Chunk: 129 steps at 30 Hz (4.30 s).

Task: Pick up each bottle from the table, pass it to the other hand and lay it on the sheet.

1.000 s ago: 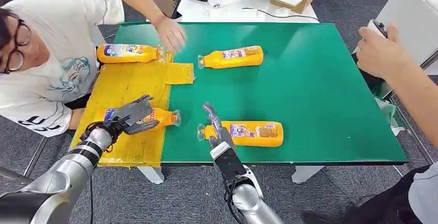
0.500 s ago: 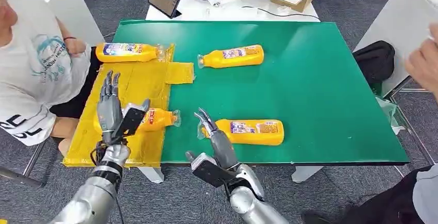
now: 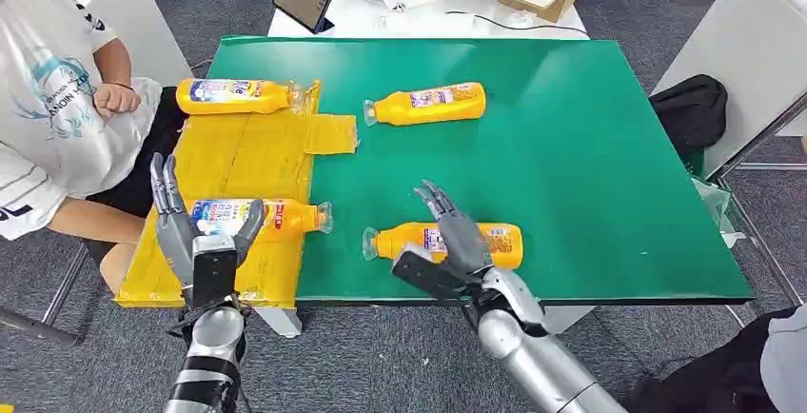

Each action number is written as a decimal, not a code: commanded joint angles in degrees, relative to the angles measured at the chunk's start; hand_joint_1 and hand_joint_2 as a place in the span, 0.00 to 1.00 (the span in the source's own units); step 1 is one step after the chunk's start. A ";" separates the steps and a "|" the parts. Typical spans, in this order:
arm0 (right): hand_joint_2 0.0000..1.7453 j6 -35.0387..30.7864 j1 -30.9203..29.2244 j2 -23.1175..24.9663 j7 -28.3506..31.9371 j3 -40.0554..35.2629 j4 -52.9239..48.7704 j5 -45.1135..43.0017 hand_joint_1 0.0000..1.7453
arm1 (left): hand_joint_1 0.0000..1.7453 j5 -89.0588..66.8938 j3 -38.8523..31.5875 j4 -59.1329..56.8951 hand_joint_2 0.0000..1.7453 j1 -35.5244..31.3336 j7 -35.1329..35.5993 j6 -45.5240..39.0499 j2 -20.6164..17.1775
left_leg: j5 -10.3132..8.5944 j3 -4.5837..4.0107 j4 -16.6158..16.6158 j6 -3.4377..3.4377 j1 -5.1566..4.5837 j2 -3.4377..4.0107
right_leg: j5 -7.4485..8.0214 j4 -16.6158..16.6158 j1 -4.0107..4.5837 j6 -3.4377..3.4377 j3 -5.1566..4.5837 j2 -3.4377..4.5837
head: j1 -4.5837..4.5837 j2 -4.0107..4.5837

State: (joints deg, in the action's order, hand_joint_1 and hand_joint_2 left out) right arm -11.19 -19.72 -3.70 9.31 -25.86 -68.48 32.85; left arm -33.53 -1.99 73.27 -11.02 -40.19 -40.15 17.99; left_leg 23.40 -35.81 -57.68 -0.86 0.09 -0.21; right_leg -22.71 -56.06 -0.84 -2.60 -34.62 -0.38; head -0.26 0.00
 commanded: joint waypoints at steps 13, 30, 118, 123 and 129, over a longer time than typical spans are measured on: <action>1.00 7.48 -10.83 -3.37 -9.70 2.24 24.05 3.18 0.00 | 0.00 7.56 11.12 -5.58 1.00 0.91 0.19 0.15 0.92 | 0.05 0.22 0.05 0.01 -0.01 -0.04 | -0.05 0.06 0.00 0.05 0.25 -0.03 | 0.00 0.00; 1.00 15.58 -12.66 -4.96 -11.17 -0.06 31.42 2.39 0.00 | 0.00 11.29 14.27 -9.40 1.00 -0.95 0.19 0.15 0.85 | 0.02 0.49 0.05 0.02 0.03 -0.12 | -0.03 0.16 0.03 0.03 0.56 -0.11 | 0.00 0.00; 1.00 -13.45 3.06 12.97 21.85 -9.46 25.90 -4.34 1.00 | 1.00 64.47 23.55 -1.13 1.00 4.45 10.06 40.43 -3.79 | 0.09 -0.08 0.02 0.01 0.06 -0.03 | -0.07 0.05 0.07 0.01 -0.10 -0.04 | 0.00 0.00; 1.00 -14.16 3.03 13.04 22.11 -8.99 25.21 -4.63 1.00 | 1.00 65.44 24.74 -2.05 1.00 4.54 11.02 42.41 -3.70 | 0.09 -0.05 0.04 0.01 0.05 -0.03 | -0.06 0.07 0.05 0.02 -0.07 -0.03 | 0.00 0.00; 1.00 -15.27 3.09 13.14 22.72 -7.61 23.81 -5.53 0.92 | 1.00 65.27 25.77 -2.50 1.00 4.16 10.50 44.16 -4.51 | 0.07 -0.10 0.03 0.01 0.04 -0.03 | -0.05 0.06 0.04 0.01 -0.13 -0.03 | 0.00 0.00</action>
State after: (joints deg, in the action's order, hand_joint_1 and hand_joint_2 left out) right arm -26.07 -16.13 9.42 31.43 -32.30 -47.45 27.82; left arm 31.12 20.24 72.26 -4.10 -30.01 1.88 14.80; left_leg 23.42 -36.06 -57.67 -0.89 0.10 -0.17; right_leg -22.69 -56.03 -0.83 -2.66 -34.92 -0.36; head -0.26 0.00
